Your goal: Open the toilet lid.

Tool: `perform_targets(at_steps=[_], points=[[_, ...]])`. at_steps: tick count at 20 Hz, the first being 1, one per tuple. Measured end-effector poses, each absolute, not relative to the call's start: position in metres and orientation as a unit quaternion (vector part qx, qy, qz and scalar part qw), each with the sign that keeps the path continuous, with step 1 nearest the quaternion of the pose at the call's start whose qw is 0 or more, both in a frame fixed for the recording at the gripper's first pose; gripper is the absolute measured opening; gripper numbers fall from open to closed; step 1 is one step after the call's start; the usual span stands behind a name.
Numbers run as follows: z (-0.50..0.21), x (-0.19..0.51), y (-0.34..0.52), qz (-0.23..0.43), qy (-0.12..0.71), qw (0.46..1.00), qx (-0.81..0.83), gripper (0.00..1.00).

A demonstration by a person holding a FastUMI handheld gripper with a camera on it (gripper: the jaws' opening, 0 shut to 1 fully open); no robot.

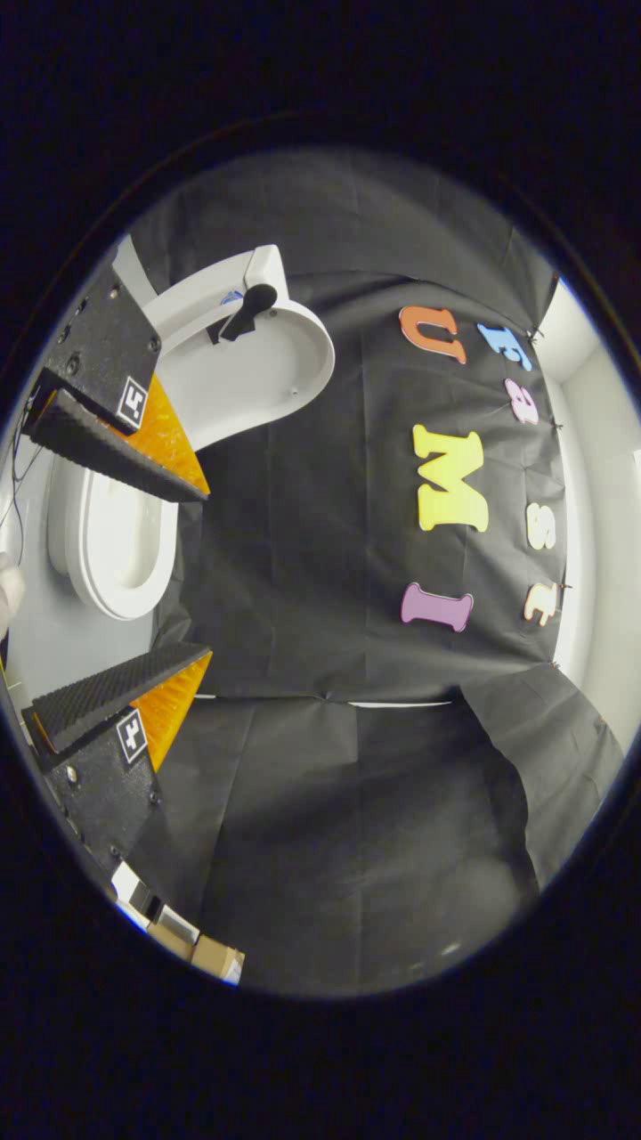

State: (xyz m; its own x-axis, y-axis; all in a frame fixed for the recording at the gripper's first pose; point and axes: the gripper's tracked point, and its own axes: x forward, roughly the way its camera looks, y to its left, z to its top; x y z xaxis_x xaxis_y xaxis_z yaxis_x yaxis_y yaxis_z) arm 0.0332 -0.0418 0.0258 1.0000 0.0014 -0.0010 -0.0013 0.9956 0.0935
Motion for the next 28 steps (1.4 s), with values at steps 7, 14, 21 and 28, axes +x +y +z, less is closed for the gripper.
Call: perform_targets(at_steps=[7,14,21,28], points=[[0.024,0.032,-0.040,0.003,0.003,0.999,0.045,0.99],[0.027,0.032,-0.037,0.008,0.000,0.999,0.044,0.99],[0.027,0.031,-0.033,0.014,0.000,0.999,0.048,0.99],[0.030,0.031,-0.031,0.016,-0.001,0.999,0.048,0.99]])
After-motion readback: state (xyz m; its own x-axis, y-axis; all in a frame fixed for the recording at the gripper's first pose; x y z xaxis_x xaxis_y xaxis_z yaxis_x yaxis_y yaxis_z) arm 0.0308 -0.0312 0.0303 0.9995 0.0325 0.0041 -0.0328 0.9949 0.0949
